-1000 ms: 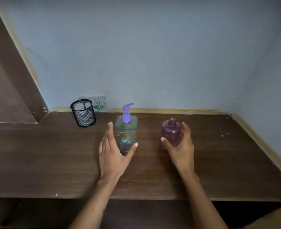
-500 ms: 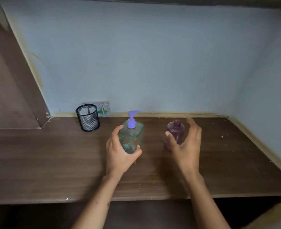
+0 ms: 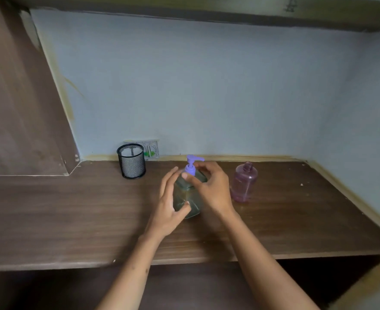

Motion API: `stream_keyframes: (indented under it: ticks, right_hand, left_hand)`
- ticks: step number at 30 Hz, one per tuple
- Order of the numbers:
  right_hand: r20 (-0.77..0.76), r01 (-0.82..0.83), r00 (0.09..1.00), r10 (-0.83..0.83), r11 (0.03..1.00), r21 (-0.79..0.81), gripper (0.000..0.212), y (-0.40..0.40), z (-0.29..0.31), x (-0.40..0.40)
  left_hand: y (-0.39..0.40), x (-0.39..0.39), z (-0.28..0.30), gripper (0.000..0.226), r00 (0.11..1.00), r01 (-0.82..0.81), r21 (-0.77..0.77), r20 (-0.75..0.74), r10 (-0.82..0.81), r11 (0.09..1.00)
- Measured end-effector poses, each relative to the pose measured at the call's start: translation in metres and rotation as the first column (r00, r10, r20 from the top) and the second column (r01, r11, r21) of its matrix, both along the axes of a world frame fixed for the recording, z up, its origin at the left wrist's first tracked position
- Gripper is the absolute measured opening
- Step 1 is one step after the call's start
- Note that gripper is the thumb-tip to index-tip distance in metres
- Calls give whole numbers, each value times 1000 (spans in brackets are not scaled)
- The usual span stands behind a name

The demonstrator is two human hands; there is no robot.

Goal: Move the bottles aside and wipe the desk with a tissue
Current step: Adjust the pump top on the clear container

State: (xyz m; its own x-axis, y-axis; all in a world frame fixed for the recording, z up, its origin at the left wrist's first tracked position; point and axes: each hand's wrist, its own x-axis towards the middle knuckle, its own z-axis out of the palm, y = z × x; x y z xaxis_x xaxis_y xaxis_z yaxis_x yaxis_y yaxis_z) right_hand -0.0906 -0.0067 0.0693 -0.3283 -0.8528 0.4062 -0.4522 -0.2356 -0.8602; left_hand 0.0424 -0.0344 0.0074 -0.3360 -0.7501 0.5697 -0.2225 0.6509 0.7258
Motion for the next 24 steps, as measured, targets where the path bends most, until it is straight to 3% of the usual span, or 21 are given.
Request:
stream_keyframes:
  ticks: [11,24]
  right_hand:
    - [92,21,995,-23,1000,21,27,-18,-1,0]
    - [-17,-126,992,127,991,39,27,-23,3,-14]
  left_hand:
    - [-14,5,-9,60,997,-64,-142,24,69,988]
    - [-9,5,-8,53,1000,-18,-89,16,19,996]
